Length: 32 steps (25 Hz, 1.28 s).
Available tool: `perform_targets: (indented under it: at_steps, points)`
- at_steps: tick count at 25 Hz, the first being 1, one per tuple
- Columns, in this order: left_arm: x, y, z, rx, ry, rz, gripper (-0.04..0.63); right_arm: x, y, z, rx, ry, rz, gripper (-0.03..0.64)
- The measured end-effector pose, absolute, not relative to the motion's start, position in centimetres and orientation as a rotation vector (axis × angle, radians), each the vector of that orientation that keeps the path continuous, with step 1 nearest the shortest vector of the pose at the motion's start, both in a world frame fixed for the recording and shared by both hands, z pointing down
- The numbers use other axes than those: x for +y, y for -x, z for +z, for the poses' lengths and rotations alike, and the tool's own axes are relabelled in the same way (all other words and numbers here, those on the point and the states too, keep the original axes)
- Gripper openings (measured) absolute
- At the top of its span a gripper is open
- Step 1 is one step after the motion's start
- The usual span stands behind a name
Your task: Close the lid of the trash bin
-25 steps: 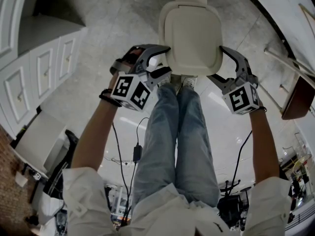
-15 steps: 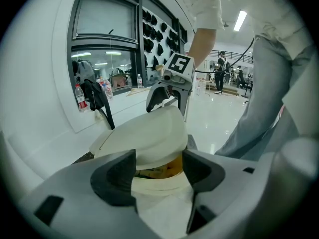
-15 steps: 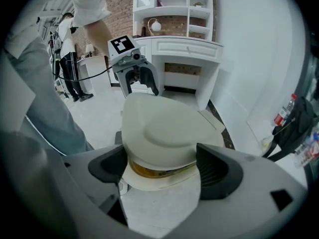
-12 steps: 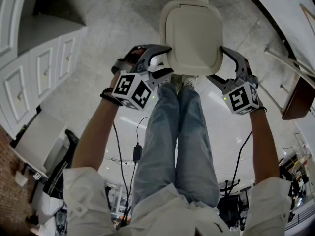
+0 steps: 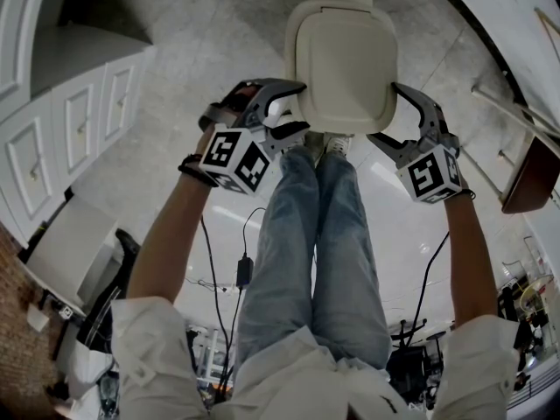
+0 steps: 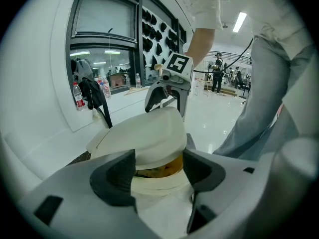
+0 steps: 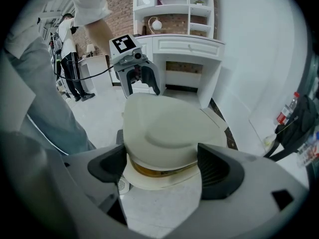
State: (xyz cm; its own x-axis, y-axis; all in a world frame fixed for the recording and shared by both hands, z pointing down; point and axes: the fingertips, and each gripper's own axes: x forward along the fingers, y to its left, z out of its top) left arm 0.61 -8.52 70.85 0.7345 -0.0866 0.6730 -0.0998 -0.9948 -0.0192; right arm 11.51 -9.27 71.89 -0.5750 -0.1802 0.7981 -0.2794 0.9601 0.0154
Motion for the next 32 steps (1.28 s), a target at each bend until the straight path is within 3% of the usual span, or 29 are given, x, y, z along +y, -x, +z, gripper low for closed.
perform_targets:
  at_steps: [26, 30, 32]
  points:
    - [-7.9, -1.1, 73.5, -0.149, -2.746, 1.078, 0.304, -8.5, -11.7, 74.6, -2.146, -0.288, 0.183, 0.443]
    - [-8.3, -1.0, 74.2, -0.192, -2.709, 1.099, 0.288, -8.5, -11.5, 75.0, -2.138, -0.284, 0.198, 0.434]
    - [-8.8, -0.9, 74.2, -0.241, -2.684, 1.085, 0.234, -8.5, -11.5, 75.0, -2.136, -0.285, 0.209, 0.430]
